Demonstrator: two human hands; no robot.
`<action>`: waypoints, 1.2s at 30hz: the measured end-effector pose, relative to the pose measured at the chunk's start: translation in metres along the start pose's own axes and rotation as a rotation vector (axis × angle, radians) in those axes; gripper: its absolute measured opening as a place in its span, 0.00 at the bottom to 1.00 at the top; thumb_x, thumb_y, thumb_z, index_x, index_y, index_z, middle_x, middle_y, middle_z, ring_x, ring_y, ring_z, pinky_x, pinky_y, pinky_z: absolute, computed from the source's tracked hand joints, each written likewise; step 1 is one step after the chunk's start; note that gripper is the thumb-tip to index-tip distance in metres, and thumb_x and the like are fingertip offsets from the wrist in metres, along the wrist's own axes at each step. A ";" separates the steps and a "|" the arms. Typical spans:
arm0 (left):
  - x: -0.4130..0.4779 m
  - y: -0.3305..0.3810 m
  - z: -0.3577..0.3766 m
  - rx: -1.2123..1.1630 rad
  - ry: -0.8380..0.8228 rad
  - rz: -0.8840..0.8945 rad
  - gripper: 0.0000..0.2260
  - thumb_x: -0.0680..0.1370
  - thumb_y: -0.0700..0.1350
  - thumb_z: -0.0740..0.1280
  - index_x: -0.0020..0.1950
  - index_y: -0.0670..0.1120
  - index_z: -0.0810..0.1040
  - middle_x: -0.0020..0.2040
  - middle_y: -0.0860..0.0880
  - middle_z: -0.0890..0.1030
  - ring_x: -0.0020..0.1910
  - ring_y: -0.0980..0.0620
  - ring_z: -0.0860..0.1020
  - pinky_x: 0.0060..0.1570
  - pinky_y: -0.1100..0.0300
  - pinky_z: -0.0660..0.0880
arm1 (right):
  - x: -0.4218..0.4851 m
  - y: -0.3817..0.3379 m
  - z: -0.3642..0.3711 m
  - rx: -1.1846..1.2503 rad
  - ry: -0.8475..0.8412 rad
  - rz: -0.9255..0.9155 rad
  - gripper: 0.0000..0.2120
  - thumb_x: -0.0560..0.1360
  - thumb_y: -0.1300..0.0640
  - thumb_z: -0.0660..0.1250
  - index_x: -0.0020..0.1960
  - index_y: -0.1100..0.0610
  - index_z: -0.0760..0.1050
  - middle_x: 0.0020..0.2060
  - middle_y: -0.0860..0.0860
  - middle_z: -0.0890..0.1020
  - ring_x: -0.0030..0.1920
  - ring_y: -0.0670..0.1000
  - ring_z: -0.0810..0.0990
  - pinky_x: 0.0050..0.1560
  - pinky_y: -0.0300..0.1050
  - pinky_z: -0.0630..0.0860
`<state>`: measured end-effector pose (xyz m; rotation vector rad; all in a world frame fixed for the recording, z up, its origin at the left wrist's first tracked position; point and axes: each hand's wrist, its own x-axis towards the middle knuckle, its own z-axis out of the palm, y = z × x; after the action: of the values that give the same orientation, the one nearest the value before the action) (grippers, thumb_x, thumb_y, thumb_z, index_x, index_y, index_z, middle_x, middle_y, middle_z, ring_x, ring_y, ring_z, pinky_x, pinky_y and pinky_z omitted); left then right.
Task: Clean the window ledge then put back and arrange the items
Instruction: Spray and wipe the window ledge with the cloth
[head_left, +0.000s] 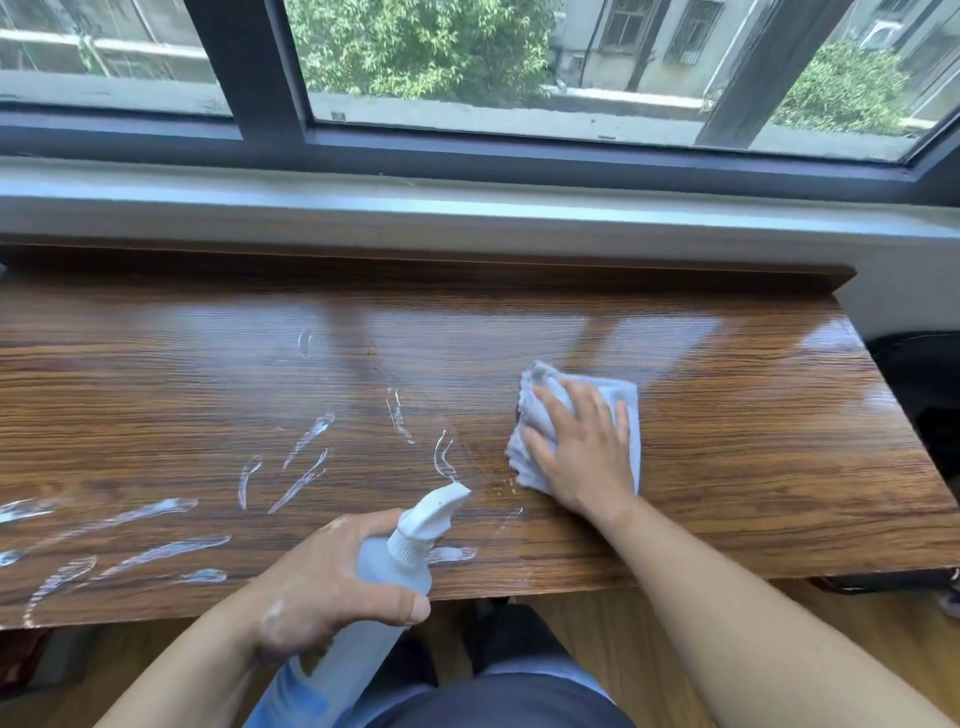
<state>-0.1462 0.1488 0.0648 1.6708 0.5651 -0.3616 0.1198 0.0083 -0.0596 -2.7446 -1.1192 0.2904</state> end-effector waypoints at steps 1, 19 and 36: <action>0.001 -0.002 -0.001 0.006 0.018 0.005 0.28 0.60 0.61 0.74 0.61 0.62 0.81 0.53 0.53 0.85 0.50 0.54 0.80 0.54 0.62 0.73 | -0.021 -0.001 0.004 -0.008 0.004 -0.030 0.30 0.76 0.33 0.49 0.76 0.40 0.62 0.76 0.46 0.61 0.78 0.51 0.56 0.77 0.62 0.45; -0.003 -0.019 0.008 0.032 0.128 -0.010 0.30 0.61 0.62 0.75 0.63 0.68 0.78 0.60 0.62 0.82 0.62 0.59 0.78 0.66 0.55 0.72 | 0.047 -0.028 -0.006 -0.005 -0.058 0.016 0.32 0.76 0.31 0.57 0.77 0.38 0.58 0.79 0.47 0.57 0.79 0.51 0.49 0.77 0.63 0.43; -0.003 -0.026 0.006 0.054 0.192 0.032 0.31 0.58 0.66 0.77 0.60 0.69 0.77 0.57 0.61 0.83 0.56 0.60 0.79 0.56 0.64 0.74 | 0.029 -0.037 0.002 -0.045 -0.009 0.043 0.31 0.77 0.32 0.54 0.78 0.40 0.56 0.79 0.48 0.57 0.79 0.52 0.50 0.77 0.64 0.44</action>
<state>-0.1626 0.1455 0.0432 1.7760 0.6748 -0.1953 0.1151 0.0552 -0.0567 -2.8127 -1.0829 0.2874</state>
